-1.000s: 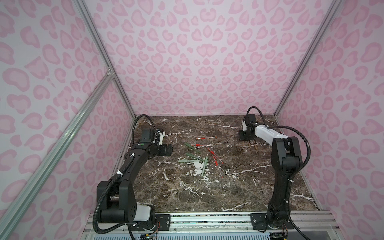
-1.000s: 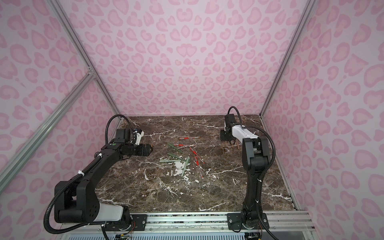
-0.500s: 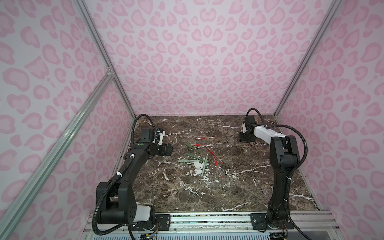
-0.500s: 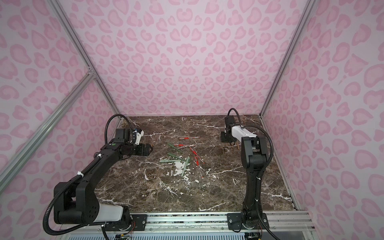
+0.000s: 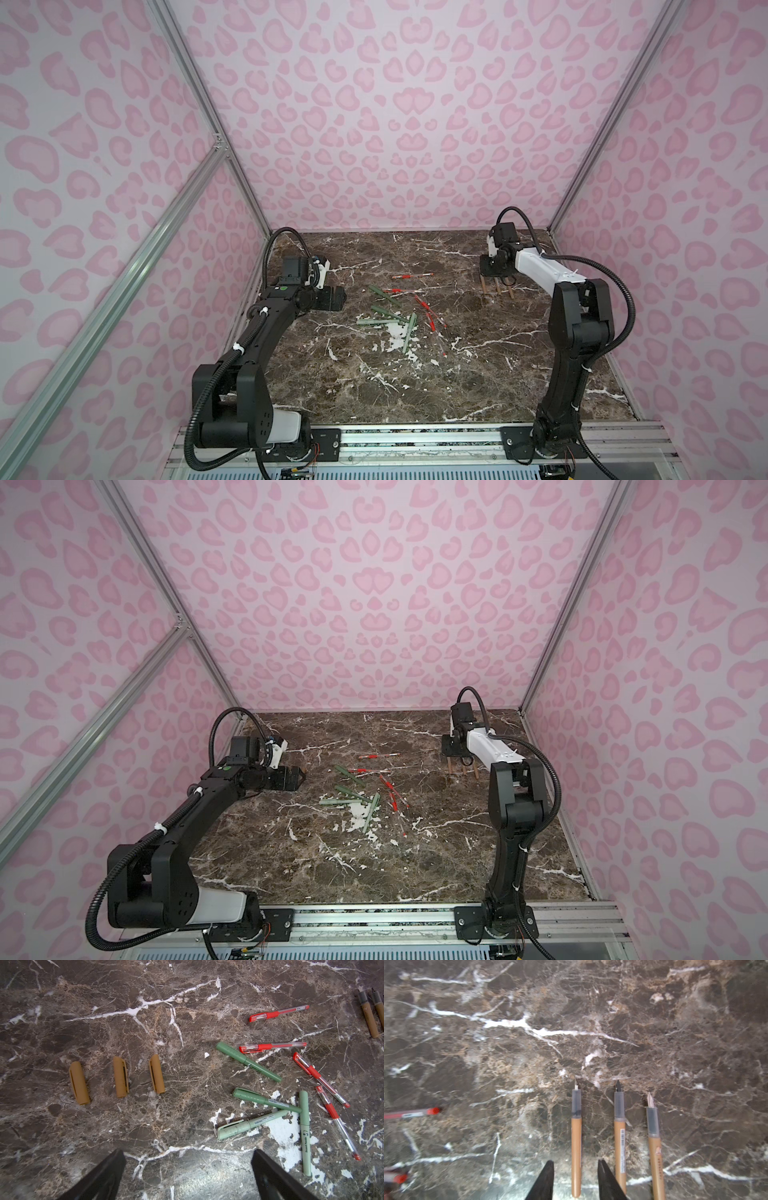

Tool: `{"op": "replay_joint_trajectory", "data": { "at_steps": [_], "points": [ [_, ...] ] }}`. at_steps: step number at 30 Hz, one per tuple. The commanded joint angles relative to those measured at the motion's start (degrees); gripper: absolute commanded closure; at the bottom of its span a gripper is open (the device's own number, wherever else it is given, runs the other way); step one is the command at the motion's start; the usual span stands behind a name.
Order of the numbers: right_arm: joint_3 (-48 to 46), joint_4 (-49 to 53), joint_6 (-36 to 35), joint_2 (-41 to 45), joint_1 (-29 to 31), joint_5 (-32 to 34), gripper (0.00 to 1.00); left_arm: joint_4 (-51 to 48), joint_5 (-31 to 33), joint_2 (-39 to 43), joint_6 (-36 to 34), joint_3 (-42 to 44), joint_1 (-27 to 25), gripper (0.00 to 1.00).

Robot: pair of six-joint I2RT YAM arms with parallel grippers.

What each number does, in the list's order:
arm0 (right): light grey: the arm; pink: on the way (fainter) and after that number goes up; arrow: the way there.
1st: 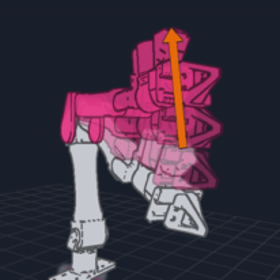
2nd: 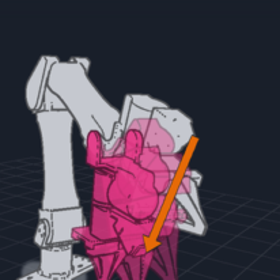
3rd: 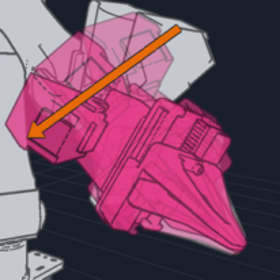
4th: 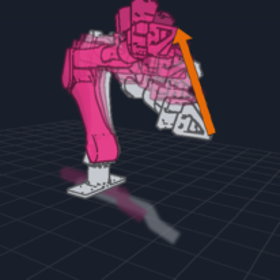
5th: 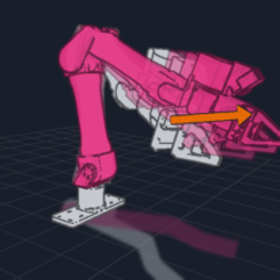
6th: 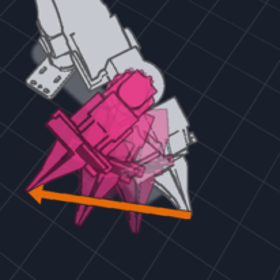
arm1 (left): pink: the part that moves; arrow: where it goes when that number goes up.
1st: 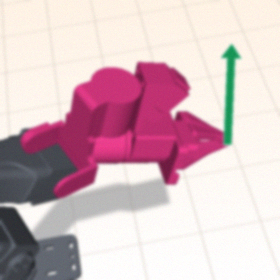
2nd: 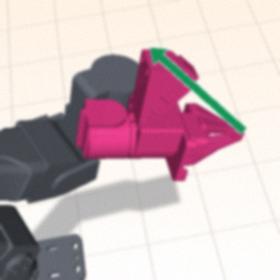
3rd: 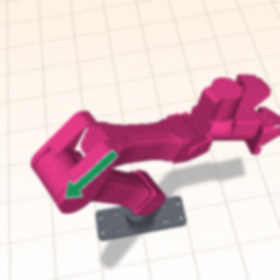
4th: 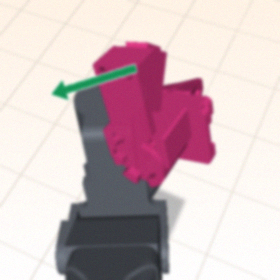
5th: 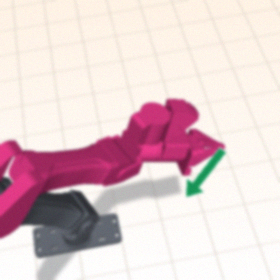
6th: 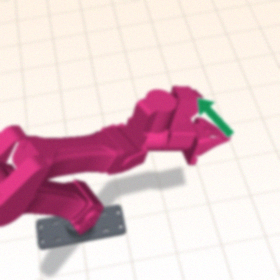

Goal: Open the pen caps
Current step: 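Move the right gripper to the pile and grasp a red gel pen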

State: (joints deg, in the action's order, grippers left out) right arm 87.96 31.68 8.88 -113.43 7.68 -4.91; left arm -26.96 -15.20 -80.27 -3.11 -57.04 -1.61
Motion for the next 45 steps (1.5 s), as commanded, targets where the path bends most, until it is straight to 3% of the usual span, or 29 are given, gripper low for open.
{"op": "replay_joint_trajectory", "data": {
  "at_steps": [1,10,21,45],
  "points": [
    [-2.28,1.36,-0.02,2.43,1.57,-2.23,0.61,1.03,-0.27,0.49,-0.93,-0.27,0.15,0.02],
    [-11.25,2.07,-3.51,7.31,12.86,-8.62,0.61,0.71,-0.29,-0.06,-0.93,-0.71,0.3,0.02],
    [-10.45,4.22,-4.83,3.74,23.24,-9.61,0.61,-0.09,-0.09,-1.2,-0.8,-2.11,0.41,0.02],
    [-6.23,4.88,-6.06,-3.87,23.17,-5.41,0.78,-0.17,0.0,-1.31,-0.73,-2.21,0.45,0.02]
  ]
}}
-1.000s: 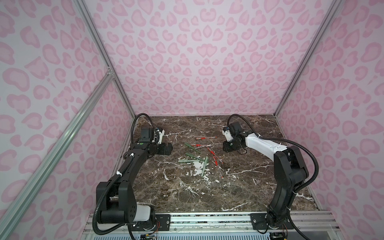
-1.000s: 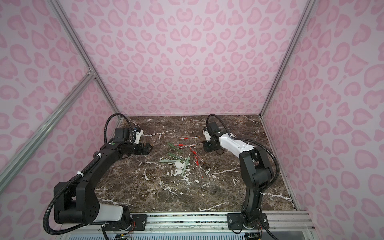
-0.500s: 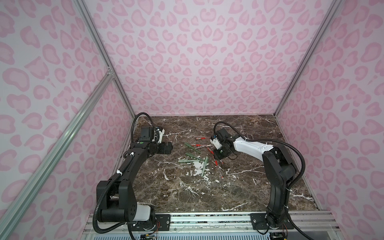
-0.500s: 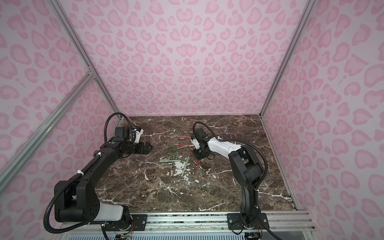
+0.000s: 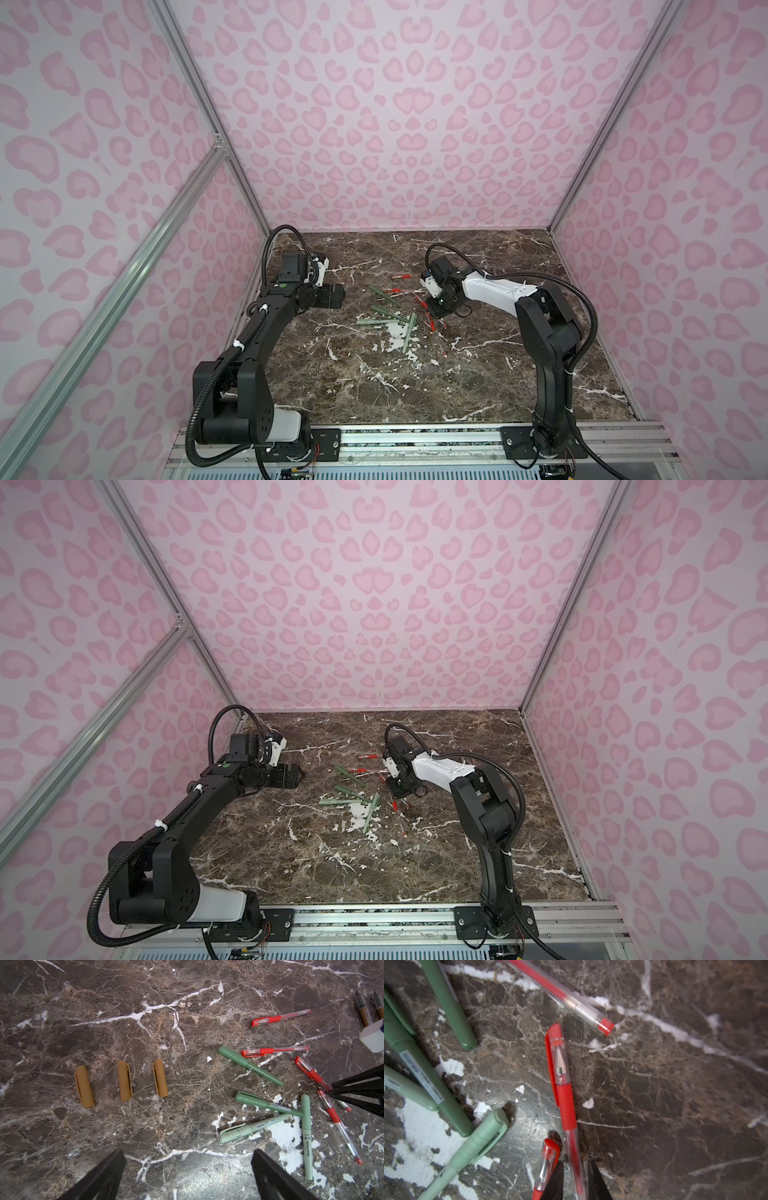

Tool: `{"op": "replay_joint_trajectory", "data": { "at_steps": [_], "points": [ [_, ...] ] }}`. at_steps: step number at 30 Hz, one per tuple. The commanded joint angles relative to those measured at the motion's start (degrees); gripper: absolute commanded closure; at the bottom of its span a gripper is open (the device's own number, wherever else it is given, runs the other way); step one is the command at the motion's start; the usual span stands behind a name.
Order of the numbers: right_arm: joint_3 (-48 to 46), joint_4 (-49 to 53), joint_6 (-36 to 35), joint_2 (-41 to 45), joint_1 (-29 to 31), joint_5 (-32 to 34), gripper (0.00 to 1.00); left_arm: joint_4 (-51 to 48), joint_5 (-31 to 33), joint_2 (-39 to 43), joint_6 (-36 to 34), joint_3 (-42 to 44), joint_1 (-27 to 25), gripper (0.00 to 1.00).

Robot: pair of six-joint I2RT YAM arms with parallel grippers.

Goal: Open the pen caps
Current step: 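Move the right gripper to the pile and grasp a red gel pen, then lift the red gel pen and bring its cap toward the left gripper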

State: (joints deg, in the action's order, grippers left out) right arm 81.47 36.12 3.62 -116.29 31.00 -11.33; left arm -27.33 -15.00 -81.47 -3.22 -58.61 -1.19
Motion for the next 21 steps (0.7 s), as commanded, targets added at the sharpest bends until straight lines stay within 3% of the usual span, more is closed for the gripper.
{"op": "replay_joint_trajectory", "data": {
  "at_steps": [1,11,21],
  "points": [
    [0.2,0.44,-1.04,-1.19,-0.19,1.36,0.78,0.15,-0.33,-0.13,-0.51,-0.79,-0.02,0.02],
    [0.96,1.21,-2.9,-1.43,-0.22,2.2,0.93,-0.44,-4.27,0.68,0.8,-1.51,-0.01,0.02],
    [1.5,0.08,0.85,6.18,0.45,-1.56,0.98,-0.02,-19.94,1.59,6.43,-3.02,0.07,0.01]
  ]
}}
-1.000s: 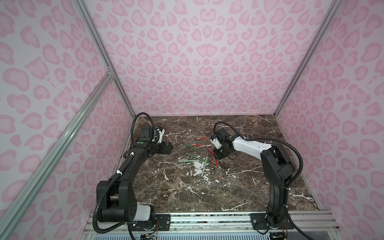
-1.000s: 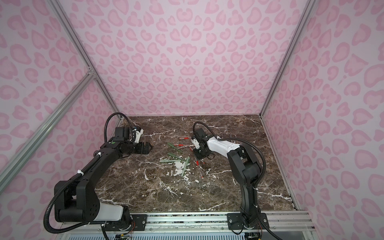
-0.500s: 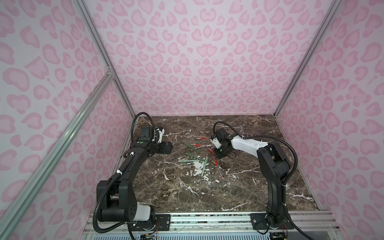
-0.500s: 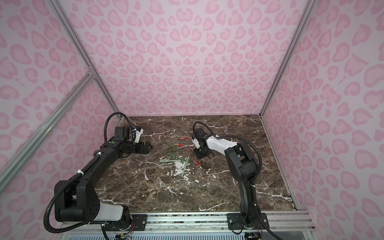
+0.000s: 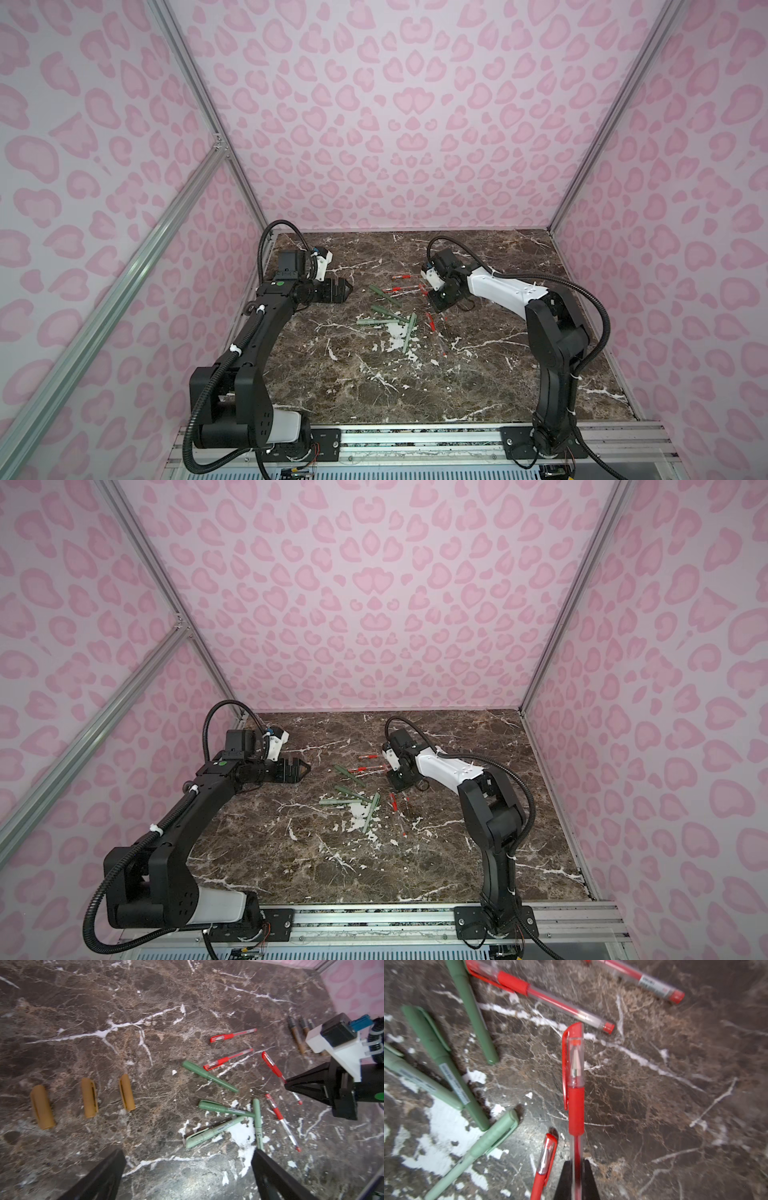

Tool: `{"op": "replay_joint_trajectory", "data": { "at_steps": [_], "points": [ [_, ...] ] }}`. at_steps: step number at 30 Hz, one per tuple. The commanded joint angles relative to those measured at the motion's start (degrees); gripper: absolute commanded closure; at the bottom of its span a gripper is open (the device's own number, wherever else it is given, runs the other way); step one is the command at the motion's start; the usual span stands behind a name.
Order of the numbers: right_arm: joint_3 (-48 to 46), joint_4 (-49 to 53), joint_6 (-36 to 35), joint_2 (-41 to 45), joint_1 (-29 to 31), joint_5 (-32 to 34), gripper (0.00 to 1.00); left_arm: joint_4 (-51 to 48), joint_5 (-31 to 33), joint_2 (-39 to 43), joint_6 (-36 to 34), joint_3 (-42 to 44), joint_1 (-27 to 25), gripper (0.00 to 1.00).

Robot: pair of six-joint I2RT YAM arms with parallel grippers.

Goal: Open the pen caps
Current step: 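Lift the red gel pen and bring its cap toward the left gripper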

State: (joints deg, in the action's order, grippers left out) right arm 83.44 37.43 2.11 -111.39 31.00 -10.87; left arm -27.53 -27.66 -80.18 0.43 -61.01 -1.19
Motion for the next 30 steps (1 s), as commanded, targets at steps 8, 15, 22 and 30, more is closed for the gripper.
{"op": "replay_joint_trajectory", "data": {
  "at_steps": [8,15,22,30],
  "points": [
    [-3.6,-17.21,16.07,6.74,6.66,-6.75,1.0,7.2,-20.59,-0.15,14.14,1.36,0.69,0.01],
    [-5.72,-32.06,26.47,7.35,12.3,-6.03,1.0,13.83,-24.19,-1.65,21.56,2.15,0.67,0.11],
    [-3.82,-34.43,27.3,4.93,16.73,-5.65,1.0,14.61,-24.11,-4.95,23.33,0.2,0.35,0.28],
    [-2.22,-34.07,27.13,2.52,19.66,-6.28,1.0,14.33,-24.56,-6.91,23.32,-1.3,-0.39,0.43]
  ]
}}
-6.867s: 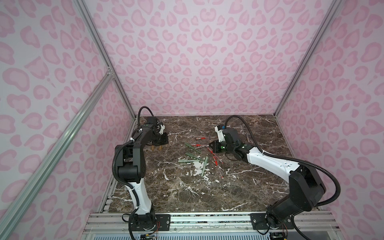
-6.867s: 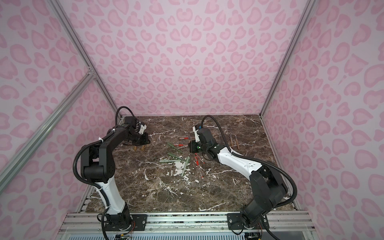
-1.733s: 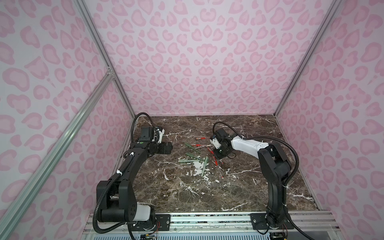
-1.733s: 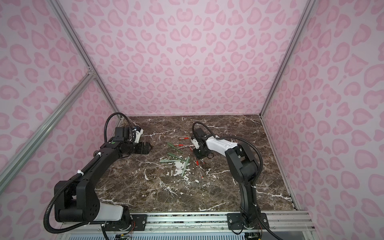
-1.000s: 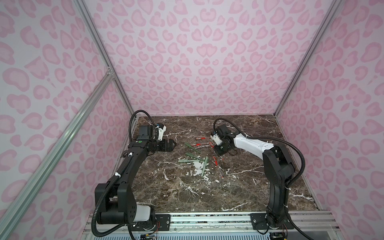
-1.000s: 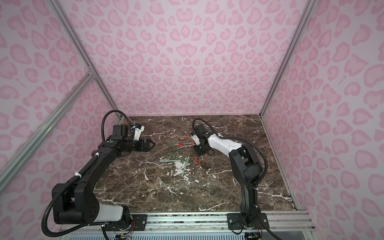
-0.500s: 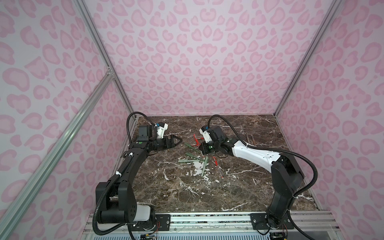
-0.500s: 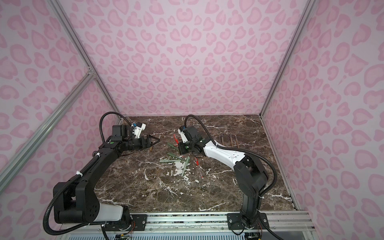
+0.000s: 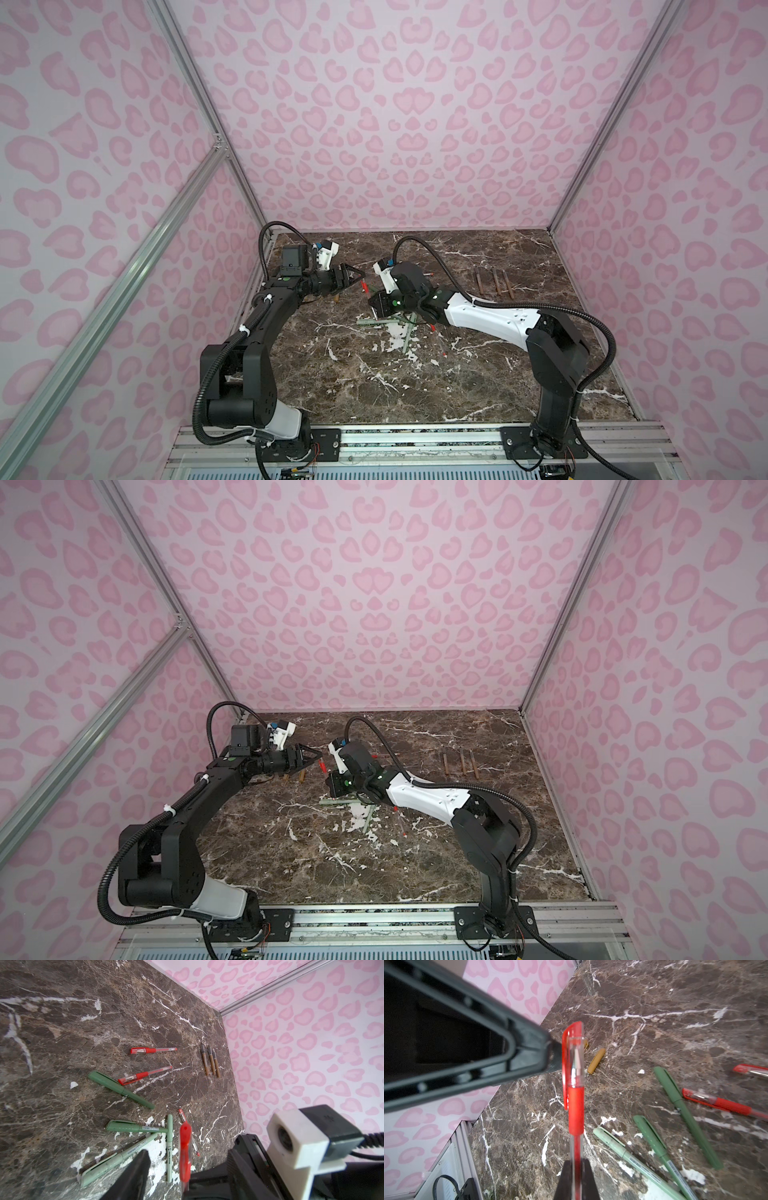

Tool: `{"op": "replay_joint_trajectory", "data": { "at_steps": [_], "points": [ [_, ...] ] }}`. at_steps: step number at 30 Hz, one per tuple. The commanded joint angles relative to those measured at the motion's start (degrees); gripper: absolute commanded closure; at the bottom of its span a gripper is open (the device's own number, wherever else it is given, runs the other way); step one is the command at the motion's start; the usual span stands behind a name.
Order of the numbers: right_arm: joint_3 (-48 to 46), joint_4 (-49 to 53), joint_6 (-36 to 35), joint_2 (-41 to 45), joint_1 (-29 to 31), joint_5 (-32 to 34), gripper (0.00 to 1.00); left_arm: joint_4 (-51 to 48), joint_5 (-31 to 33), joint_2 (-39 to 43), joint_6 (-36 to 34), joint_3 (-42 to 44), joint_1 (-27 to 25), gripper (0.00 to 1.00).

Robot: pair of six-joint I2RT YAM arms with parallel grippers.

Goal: Open the pen caps

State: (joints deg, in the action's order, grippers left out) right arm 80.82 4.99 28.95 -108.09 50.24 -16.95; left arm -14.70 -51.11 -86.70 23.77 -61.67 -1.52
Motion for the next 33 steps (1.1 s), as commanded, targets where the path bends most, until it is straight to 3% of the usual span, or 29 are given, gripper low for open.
{"op": "replay_joint_trajectory", "data": {
  "at_steps": [1,8,16,20,25,27,29,33],
  "points": [
    [0.48,-1.83,0.23,-0.93,0.69,-0.35,1.0,1.46,-0.93,-0.52,0.02,-0.65,-0.06,0.45],
    [1.19,-1.5,-0.09,-1.33,1.09,-0.78,1.0,1.04,-0.36,-0.84,-0.43,-0.95,0.02,0.62],
    [1.27,-1.3,-0.56,-1.24,1.26,-0.97,1.0,0.67,-0.04,-0.97,-0.92,-1.26,-0.06,0.96],
    [1.4,-1.39,-0.57,-1.42,1.27,-1.06,1.0,0.62,-0.04,-0.93,-1.07,-1.17,0.02,0.96],
    [3.31,-0.6,-0.8,-2.64,1.29,-1.16,0.78,0.55,0.04,-0.48,-1.44,-1.0,-0.04,0.96],
    [3.8,-0.23,-0.81,-3.36,1.2,-1.13,0.75,0.51,0.01,-0.4,-1.61,-0.91,-0.06,0.96],
    [6.15,0.1,-0.99,-4.08,1.08,-1.41,0.78,0.38,-0.04,-0.31,-1.71,-0.81,-0.06,0.96],
    [7.1,1.19,-1.82,-4.85,0.85,-1.68,0.96,0.24,0.12,-0.21,-1.94,-0.91,-0.03,0.96]
  ]
}}
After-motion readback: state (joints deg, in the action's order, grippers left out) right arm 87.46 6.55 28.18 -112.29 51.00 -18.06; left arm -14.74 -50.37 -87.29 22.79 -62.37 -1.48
